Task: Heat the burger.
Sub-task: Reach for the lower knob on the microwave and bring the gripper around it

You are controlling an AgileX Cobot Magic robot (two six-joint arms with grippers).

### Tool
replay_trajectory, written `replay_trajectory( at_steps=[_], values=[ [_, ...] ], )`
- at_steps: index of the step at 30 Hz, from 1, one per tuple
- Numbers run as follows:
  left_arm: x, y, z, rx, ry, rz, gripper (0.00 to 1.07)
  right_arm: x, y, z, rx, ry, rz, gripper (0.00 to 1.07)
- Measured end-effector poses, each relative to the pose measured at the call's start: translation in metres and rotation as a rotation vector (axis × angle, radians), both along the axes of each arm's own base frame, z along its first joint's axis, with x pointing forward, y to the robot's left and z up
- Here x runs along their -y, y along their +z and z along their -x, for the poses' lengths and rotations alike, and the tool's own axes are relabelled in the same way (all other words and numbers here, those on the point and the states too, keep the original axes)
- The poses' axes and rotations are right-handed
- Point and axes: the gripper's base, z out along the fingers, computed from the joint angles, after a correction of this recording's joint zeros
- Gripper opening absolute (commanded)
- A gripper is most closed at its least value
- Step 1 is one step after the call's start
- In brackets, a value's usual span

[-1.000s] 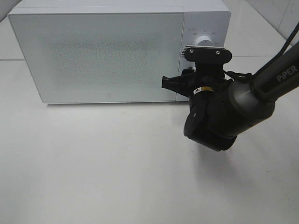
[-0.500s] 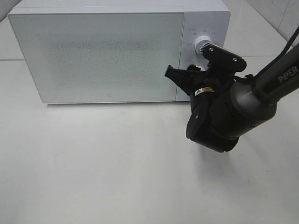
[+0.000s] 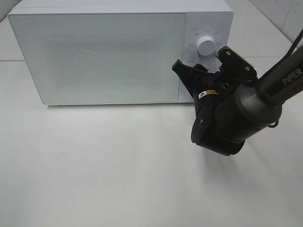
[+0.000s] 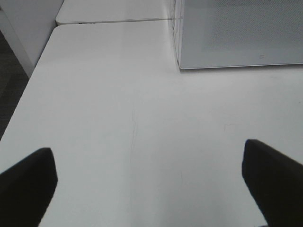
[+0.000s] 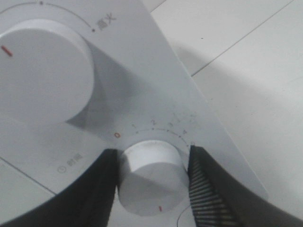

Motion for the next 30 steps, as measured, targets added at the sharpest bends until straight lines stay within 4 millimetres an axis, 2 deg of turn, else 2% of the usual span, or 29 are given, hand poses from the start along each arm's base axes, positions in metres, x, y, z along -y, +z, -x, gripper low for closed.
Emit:
replay_trajectory(
  at_steps=[15,17,20,23,25,30],
  values=[
    [0.0,0.0,0.0,0.0,0.0,0.0,1.0,0.0004,-0.0015,-0.0001,0.03,-0.024,-0.231,0.0],
    [0.0,0.0,0.0,0.0,0.0,0.0,1.0,0.0007,-0.0018,-0.0002,0.04,-0.031,-0.32,0.0],
    [0.0,0.0,0.0,0.0,0.0,0.0,1.0,0.0009,-0.0018,-0.0004,0.042,-0.035,-0.344,0.0],
    [0.0,0.0,0.0,0.0,0.0,0.0,1.0,0.0009,-0.0022,-0.0001,0.047,-0.039,-0.405,0.0],
    [0.0,0.0,0.0,0.0,0.0,0.0,1.0,0.0008,-0.0027,0.0001,0.056,-0.049,-0.507,0.0],
    [0.0,0.0,0.0,0.0,0.0,0.0,1.0,0.0003,-0.0032,0.0001,0.06,-0.059,-0.583,0.0]
  ],
)
